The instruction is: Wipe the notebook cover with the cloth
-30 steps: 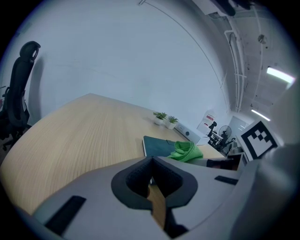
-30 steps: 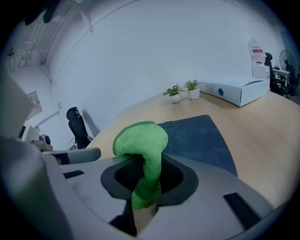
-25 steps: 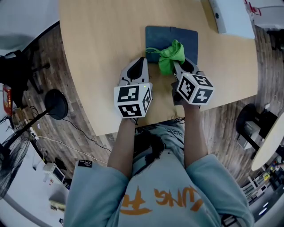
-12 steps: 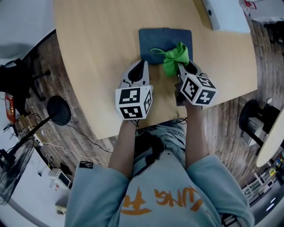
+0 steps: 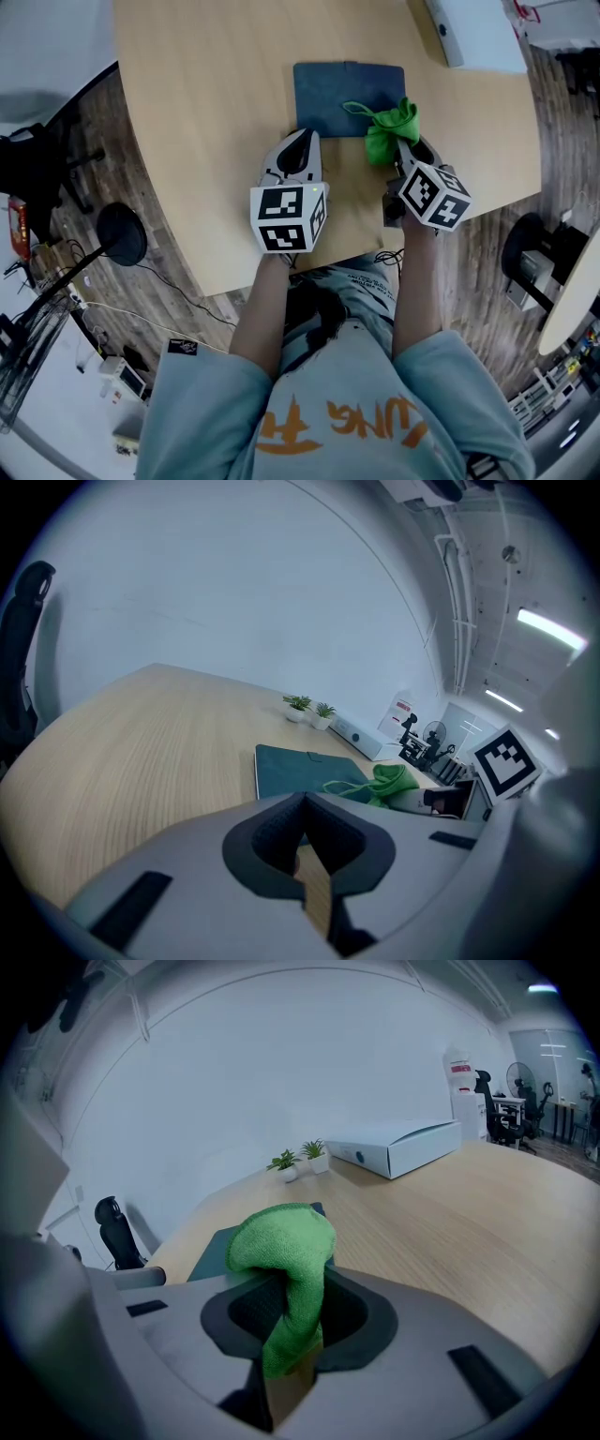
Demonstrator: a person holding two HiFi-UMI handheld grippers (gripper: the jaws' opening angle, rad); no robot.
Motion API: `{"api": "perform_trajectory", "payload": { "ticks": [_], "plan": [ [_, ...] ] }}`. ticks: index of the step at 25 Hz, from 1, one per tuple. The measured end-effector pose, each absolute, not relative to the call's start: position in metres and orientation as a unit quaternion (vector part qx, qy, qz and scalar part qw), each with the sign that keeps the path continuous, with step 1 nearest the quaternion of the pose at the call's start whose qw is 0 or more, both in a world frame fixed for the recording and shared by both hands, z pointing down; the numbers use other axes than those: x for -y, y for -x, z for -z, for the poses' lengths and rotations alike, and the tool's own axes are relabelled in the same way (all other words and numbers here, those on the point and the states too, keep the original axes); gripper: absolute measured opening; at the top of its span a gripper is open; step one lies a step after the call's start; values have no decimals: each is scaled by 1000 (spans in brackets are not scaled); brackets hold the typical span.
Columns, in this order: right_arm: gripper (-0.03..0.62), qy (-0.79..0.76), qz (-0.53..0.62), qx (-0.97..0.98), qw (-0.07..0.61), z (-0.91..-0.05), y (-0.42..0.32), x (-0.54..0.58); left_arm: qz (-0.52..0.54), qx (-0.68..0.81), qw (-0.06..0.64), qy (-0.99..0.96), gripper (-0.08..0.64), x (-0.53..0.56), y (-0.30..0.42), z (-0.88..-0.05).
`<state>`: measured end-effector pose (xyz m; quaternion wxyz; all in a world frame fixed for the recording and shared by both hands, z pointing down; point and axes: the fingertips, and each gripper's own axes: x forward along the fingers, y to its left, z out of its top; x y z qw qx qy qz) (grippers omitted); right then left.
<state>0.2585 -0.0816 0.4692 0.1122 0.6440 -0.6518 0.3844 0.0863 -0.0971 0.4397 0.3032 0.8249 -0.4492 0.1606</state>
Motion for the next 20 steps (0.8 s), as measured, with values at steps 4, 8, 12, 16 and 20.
{"api": "perform_trajectory", "payload": {
  "ticks": [4,8,12,16,20],
  "plan": [
    [81,-657,-384,640,112,-469,-272,78,-158,450,305,-824,17,97,-85,-440],
    [78,-674,-377,623,123,-468,-284,76,-155,452,308,-822,17,98,-82,-440],
    [72,-699,-341,614,135,-449,-293,78,-150,456,312,-820,17,99,-81,-438],
    [72,-684,-305,651,124,-422,-269,96,-142,466,315,-814,17,103,-71,-437],
    [72,-648,-292,692,122,-407,-230,118,-130,485,319,-803,17,107,-55,-435]
  ]
}}
